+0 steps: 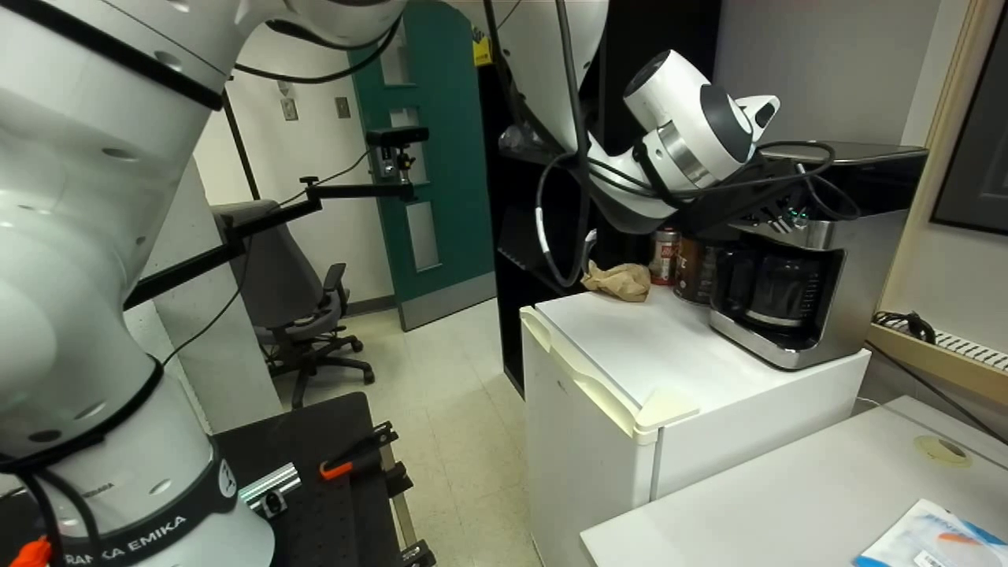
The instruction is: Push the button on the far right of the coffee maker
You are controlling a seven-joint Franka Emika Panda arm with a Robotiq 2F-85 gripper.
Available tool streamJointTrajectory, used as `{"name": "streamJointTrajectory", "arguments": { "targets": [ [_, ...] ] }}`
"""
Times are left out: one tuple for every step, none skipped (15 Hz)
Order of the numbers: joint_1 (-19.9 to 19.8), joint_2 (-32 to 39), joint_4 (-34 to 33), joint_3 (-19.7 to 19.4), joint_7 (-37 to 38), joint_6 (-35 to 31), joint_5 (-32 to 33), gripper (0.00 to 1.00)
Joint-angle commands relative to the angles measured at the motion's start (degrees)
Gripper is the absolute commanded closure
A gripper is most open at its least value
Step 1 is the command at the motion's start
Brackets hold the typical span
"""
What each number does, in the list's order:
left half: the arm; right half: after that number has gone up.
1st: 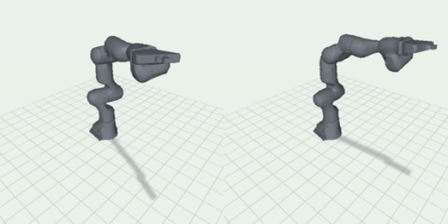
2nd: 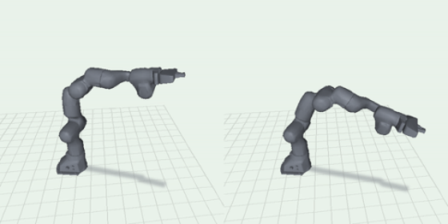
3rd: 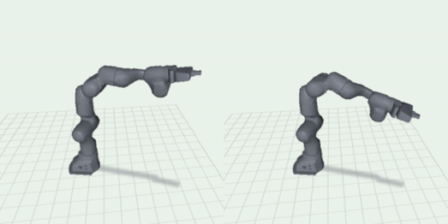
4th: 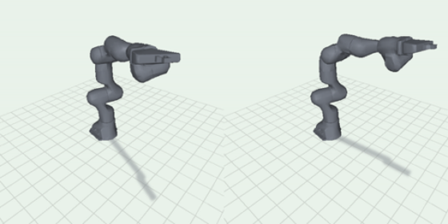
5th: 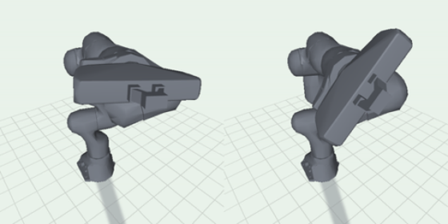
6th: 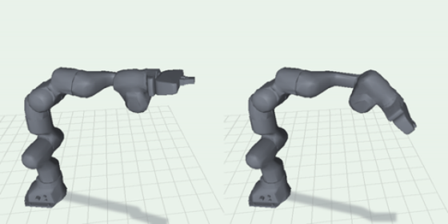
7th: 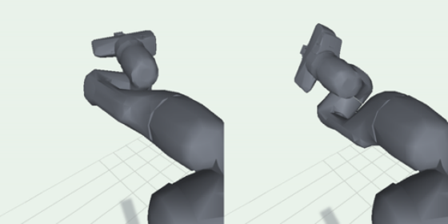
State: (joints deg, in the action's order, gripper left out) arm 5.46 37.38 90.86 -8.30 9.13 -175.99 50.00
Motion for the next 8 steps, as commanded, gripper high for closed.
{"name": "streamJointTrajectory", "arguments": {
  "targets": [
    [-1.23, -3.38, 5.29, 1.95, -0.92, -0.20, -0.49, 1.00],
    [-1.82, -5.16, 8.23, 2.77, -1.22, -0.31, -0.43, 1.00],
    [-2.43, -6.15, 10.00, 3.60, -1.57, -0.33, -0.51, 1.00],
    [-2.97, -7.53, 12.22, 4.22, -1.58, -0.91, -0.43, 1.00],
    [-3.65, -8.82, 14.23, 5.12, -1.82, -0.82, -0.60, 1.00],
    [-4.50, -10.43, 16.69, 6.13, -2.23, -1.03, -0.68, 1.00],
    [-5.15, -11.71, 18.56, 6.88, -2.42, -1.15, -0.65, 1.00],
    [-5.96, -13.44, 21.14, 7.78, -2.68, -1.67, -0.57, 1.00]
  ]
}}
